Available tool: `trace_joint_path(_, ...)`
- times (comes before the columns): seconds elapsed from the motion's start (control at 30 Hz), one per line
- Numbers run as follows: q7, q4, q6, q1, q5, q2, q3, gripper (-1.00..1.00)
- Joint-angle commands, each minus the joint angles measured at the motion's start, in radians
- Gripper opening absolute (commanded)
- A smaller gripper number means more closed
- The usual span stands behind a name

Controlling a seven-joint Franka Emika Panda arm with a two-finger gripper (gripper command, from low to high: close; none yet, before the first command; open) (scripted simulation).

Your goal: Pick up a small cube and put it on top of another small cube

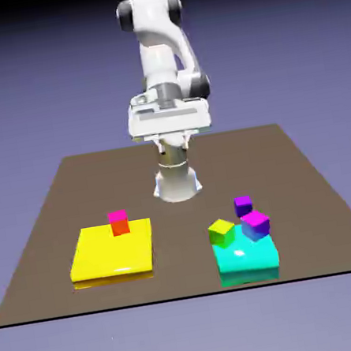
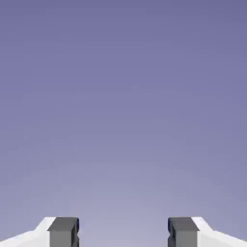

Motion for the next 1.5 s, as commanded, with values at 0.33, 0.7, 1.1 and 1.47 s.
trace_joint_path(0.33,-0.478,-0.023,-0.062,0.069,0.069,0.083,0.072,0.00)
trace_joint_path(0.7,-0.957,-0.046,-0.125,0.137,0.138,0.166,0.145,0.00)
trace_joint_path(1.1,-1.479,-0.071,-0.193,0.212,0.213,0.257,0.224,0.00)
trace_joint_path(1.47,-1.957,-0.095,-0.255,0.281,0.282,0.340,0.296,0.00)
